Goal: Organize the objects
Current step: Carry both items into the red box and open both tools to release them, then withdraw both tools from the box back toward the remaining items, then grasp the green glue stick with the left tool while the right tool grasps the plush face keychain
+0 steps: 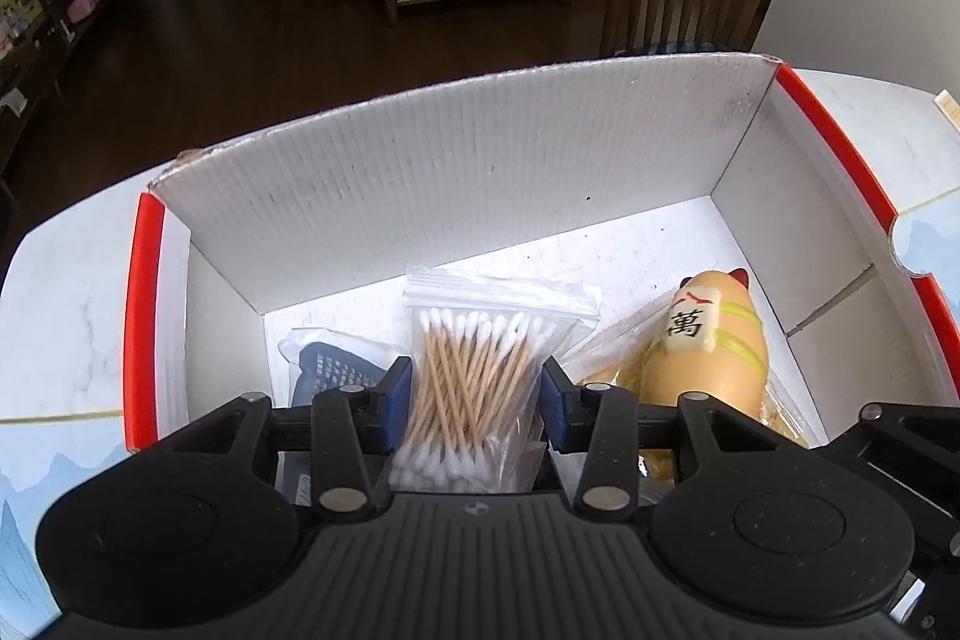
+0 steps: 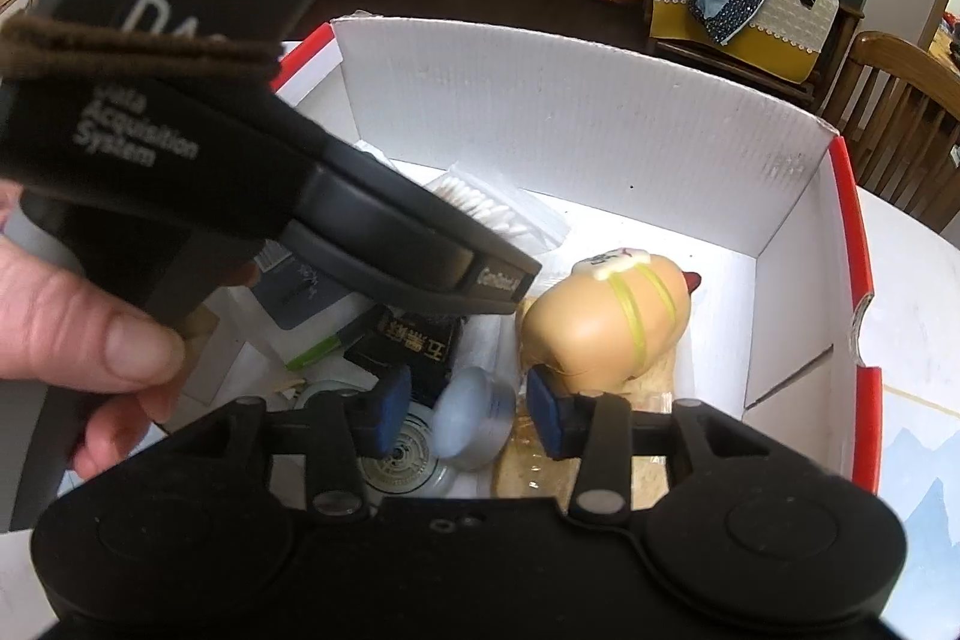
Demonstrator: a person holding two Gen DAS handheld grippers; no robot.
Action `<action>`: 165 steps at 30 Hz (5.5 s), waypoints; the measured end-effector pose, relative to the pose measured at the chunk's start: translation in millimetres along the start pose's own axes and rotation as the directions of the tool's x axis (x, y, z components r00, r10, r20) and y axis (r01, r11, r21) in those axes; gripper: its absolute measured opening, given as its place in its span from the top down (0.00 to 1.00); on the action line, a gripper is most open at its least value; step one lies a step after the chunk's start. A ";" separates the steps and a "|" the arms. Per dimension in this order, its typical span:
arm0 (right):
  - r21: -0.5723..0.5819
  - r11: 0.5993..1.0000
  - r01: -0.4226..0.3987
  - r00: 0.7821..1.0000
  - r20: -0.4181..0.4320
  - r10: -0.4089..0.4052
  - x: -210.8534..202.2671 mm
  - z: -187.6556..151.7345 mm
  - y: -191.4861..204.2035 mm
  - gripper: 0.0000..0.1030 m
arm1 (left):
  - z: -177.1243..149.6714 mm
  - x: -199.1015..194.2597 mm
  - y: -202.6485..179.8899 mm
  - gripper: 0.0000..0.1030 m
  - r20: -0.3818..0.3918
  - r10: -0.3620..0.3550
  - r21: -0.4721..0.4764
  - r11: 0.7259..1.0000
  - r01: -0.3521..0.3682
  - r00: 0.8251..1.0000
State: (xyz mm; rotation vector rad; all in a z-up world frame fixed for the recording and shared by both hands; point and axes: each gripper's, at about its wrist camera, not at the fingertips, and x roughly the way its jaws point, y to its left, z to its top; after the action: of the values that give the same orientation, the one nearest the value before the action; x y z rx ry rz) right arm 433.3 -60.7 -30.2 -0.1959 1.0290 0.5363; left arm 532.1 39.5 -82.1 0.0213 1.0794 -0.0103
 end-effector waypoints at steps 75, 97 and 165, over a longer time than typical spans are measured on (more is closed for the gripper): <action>0.108 0.992 0.061 0.972 0.221 -0.084 -136.1 -163.6 -24.1 0.01 | -224.2 -178.2 -49.9 0.17 0.182 -0.218 0.016 0.976 0.219 0.959; 0.107 0.988 0.112 0.987 0.100 -0.123 -79.3 -183.7 -42.7 0.01 | -270.2 -116.5 -70.5 0.00 0.070 -0.159 -0.014 0.987 0.161 0.985; 0.212 0.977 -0.007 0.995 0.100 -0.014 -139.9 -196.7 -26.2 0.54 | -267.5 -152.3 -52.5 0.84 0.129 -0.240 -0.126 0.959 0.256 0.962</action>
State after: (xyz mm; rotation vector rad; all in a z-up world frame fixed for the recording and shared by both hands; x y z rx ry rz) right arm 240.9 -207.9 -13.8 0.0189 0.9788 0.4250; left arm 223.4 -7.3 -74.6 -0.2407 0.9620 -0.1601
